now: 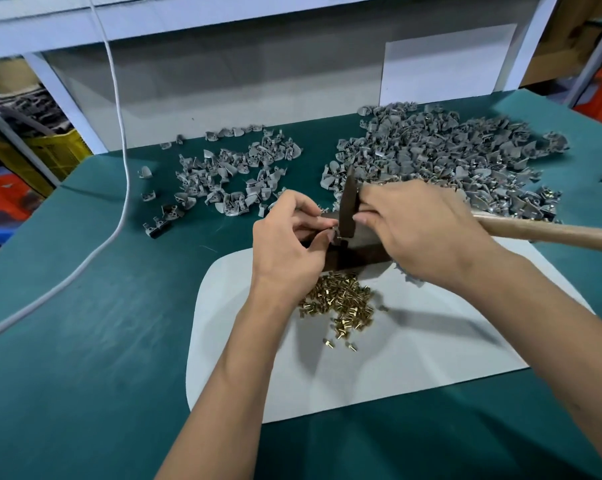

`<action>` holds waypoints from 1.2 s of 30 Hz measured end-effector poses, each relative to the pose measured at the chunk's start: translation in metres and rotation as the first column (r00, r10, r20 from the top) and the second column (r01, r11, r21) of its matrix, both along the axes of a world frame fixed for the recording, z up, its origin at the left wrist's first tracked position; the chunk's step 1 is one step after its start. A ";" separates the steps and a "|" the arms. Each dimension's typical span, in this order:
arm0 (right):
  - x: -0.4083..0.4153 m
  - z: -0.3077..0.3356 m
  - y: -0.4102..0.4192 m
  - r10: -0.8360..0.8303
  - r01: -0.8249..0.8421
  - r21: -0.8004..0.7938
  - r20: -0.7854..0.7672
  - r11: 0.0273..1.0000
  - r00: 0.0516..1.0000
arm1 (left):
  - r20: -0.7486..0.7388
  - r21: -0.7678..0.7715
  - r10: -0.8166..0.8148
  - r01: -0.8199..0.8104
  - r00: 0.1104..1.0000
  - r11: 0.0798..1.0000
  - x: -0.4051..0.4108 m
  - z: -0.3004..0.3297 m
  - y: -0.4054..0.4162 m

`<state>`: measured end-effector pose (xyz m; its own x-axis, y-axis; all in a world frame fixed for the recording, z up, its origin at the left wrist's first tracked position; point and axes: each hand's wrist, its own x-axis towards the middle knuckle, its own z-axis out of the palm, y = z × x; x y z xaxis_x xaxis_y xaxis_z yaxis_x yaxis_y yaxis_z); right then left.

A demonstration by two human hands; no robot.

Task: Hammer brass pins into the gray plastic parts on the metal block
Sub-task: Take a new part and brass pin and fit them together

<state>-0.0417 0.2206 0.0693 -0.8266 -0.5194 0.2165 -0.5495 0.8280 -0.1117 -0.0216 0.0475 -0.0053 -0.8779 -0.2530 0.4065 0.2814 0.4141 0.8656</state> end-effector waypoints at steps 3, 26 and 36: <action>-0.003 0.006 0.004 -0.017 0.017 0.050 0.000 0.999 1.000 | 0.010 -0.007 0.006 -0.006 1.000 1.000 0.001 0.000 -0.001; -0.001 0.002 -0.009 0.010 -0.013 -0.031 -0.074 0.999 0.997 | 0.040 0.026 0.020 -0.021 0.999 0.999 0.000 0.001 -0.006; -0.005 -0.003 0.006 -0.026 0.015 -0.174 -0.061 0.985 0.998 | 0.092 -0.143 0.011 0.002 0.996 0.990 0.003 0.003 -0.017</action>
<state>-0.0465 0.2263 0.0661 -0.8189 -0.4522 0.3536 -0.5427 0.8104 -0.2205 -0.0184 0.0303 -0.0028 -0.9122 -0.2024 0.3562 0.2010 0.5365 0.8196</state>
